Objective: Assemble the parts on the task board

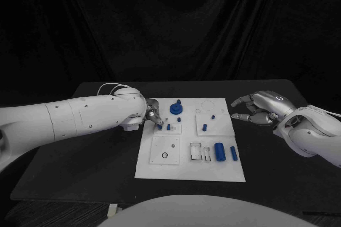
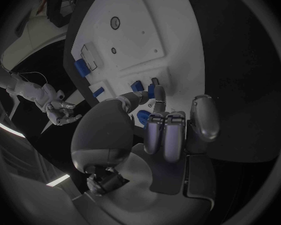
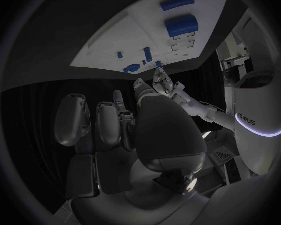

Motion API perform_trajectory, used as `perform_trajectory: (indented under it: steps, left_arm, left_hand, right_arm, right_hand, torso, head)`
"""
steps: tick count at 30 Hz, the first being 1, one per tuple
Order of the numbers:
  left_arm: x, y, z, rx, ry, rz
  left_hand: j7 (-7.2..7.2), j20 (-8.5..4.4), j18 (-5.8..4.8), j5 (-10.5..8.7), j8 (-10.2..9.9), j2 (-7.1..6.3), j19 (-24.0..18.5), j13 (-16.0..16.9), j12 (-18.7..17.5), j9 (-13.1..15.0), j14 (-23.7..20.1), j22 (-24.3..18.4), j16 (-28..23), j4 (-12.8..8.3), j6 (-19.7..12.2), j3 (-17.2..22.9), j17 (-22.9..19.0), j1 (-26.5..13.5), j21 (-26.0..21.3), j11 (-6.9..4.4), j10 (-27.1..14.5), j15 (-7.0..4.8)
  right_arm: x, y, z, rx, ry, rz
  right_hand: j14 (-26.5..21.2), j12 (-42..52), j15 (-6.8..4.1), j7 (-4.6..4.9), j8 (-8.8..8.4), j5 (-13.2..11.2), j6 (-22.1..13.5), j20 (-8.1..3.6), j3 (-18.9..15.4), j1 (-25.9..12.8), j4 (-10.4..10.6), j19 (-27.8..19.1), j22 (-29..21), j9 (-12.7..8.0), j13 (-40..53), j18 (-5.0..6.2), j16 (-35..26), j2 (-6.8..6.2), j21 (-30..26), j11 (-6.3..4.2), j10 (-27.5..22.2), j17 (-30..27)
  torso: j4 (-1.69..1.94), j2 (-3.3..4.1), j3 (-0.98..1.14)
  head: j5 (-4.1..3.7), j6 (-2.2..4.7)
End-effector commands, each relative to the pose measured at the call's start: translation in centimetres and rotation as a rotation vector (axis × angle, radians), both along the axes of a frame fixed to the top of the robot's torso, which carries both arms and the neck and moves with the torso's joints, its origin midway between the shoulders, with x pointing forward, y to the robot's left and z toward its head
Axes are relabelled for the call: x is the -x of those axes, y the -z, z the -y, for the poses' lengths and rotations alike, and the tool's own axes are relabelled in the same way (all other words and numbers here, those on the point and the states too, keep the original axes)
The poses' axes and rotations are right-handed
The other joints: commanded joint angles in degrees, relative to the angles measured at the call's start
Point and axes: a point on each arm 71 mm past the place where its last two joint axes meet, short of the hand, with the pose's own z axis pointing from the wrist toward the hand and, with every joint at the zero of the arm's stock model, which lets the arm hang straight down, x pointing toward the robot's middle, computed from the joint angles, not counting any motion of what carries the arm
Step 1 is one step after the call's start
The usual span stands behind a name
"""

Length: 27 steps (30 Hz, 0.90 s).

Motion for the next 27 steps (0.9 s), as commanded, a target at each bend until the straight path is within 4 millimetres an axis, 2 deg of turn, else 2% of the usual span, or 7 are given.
perform_trajectory:
  steps: [1,5,10,13,27]
  left_arm:
    - [0.16,0.22,0.14,0.003,0.013,-0.015]
    - [0.2,0.34,0.05,0.002,0.012,-0.017]
    - [0.23,0.46,0.06,0.003,0.013,-0.019]
    - [0.25,0.52,0.05,0.003,0.012,-0.021]
    - [0.35,0.67,-0.21,-0.01,0.012,-0.035]
  left_hand:
    - [-0.33,-0.12,-0.43,-0.07,-0.18,0.73,0.16,14.32,-0.09,-0.09,5.84,-0.02,0.15,-4.61,-0.16,5.1,15.1,0.04,-0.16,-0.09,5.06,0.03]
    - [-0.31,-0.12,-0.4,-0.11,-0.24,0.75,0.09,14.28,-0.14,-0.15,5.84,-0.1,0.15,-4.62,-0.18,5.12,15.1,-0.01,-0.27,-0.08,5.02,0.04]
    - [-0.3,-0.12,-0.4,-0.13,-0.3,0.8,0.09,14.22,-0.21,-0.2,5.84,-0.09,0.15,-4.64,-0.2,5.16,15.1,-0.04,-0.28,-0.07,4.95,0.04]
    - [-0.29,-0.12,-0.4,-0.14,-0.33,0.82,0.08,14.21,-0.22,-0.22,5.84,-0.1,0.15,-4.66,-0.21,5.18,15.1,-0.05,-0.29,-0.06,4.93,0.05]
    - [-0.27,-0.11,-0.38,-0.17,-0.44,0.93,0.0,14.14,-0.31,-0.33,5.84,-0.18,0.15,-4.72,-0.22,5.27,15.1,-0.09,-0.42,-0.04,4.85,0.06]
  right_arm:
    - [0.02,0.1,0.15,0.001,0.019,-0.003]
    - [0.03,0.11,0.19,0.001,0.019,-0.004]
    - [0.04,0.17,0.22,0.002,0.019,-0.005]
    - [0.05,0.2,0.22,0.002,0.019,-0.007]
    - [0.04,0.31,0.22,0.004,0.02,-0.011]
  right_hand:
    - [1.99,-0.32,0.25,0.16,-0.2,0.2,0.42,0.25,0.0,0.15,-0.38,-0.25,9.39,-0.06,8.95,0.74,-0.27,0.27,-0.13,0.47,2.64,-0.05]
    - [1.99,-0.32,0.25,0.16,-0.2,0.2,0.42,0.25,0.0,0.15,-0.38,-0.25,9.39,-0.06,8.95,0.74,-0.27,0.27,-0.13,0.47,2.64,-0.05]
    - [1.99,-0.32,0.25,0.16,-0.2,0.2,0.42,0.25,0.0,0.15,-0.38,-0.25,9.39,-0.06,8.95,0.74,-0.27,0.27,-0.13,0.47,2.64,-0.05]
    - [1.99,-0.32,0.25,0.16,-0.2,0.2,0.42,0.25,0.0,0.15,-0.38,-0.25,9.39,-0.06,8.95,0.74,-0.27,0.27,-0.13,0.47,2.64,-0.05]
    - [1.99,-0.32,0.25,0.16,-0.2,0.2,0.42,0.25,0.0,0.15,-0.38,-0.25,9.39,-0.06,8.95,0.74,-0.27,0.27,-0.13,0.47,2.64,-0.05]
  torso:
    - [0.05,-0.03,0.01]
    - [0.03,-0.06,0.01]
    - [0.0,-0.1,0.03]
    - [0.03,-0.16,0.01]
    - [0.01,-0.15,-0.07]
  head:
    - [-0.05,0.01]
    - [-0.03,0.01]
    - [0.36,0.01]
    - [0.19,0.01]
    - [0.57,0.01]
